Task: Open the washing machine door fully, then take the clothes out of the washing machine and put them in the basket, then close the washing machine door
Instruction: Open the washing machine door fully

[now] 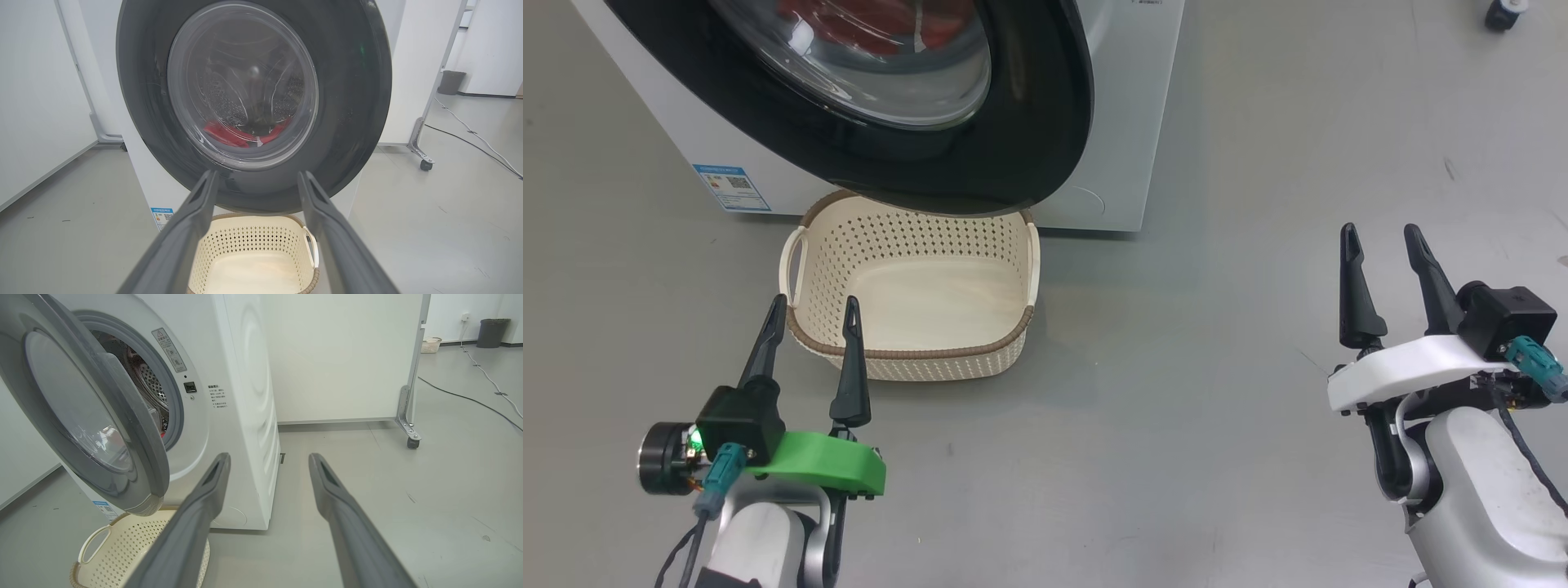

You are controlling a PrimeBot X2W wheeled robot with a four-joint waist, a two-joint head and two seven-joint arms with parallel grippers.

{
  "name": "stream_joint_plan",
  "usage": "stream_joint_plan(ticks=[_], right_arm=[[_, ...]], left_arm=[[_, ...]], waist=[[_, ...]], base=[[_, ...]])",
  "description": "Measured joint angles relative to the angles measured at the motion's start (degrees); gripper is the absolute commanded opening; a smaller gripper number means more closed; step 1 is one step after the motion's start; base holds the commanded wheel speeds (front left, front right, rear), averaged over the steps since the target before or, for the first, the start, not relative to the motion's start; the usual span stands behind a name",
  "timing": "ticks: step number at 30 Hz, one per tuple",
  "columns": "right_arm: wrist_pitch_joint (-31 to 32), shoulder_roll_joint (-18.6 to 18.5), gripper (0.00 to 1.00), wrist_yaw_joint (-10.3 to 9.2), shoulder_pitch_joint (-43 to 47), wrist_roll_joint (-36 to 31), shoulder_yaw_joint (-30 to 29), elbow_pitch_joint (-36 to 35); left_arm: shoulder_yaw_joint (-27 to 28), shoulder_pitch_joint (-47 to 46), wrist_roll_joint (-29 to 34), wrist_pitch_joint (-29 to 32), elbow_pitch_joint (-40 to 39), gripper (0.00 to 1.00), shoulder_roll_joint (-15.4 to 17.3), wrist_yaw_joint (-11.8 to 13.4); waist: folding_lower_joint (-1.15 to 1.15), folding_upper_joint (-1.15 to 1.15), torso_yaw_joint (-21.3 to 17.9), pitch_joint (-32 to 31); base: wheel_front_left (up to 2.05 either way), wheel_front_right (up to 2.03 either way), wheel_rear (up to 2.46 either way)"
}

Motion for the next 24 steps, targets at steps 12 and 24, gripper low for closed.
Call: stream_joint_plan(ticks=[12,24], right_arm=[[-0.16,0.90,1.00,-0.43,2.55,-2.46,-2.10,-4.37],[-0.16,1.52,1.00,-0.41,4.81,-3.58,-2.90,-6.31]], left_arm=[[0.02,0.09,0.00,0.00,0.33,1.00,0.01,-0.02],[-0.02,0.09,-0.01,0.00,0.30,1.00,0.01,-0.44]], waist=[[0.00,0.00,-0.33,-0.11],[0.00,0.00,-0.06,0.08]], base=[[0.00,0.00,0.00],[0.00,0.00,0.00]])
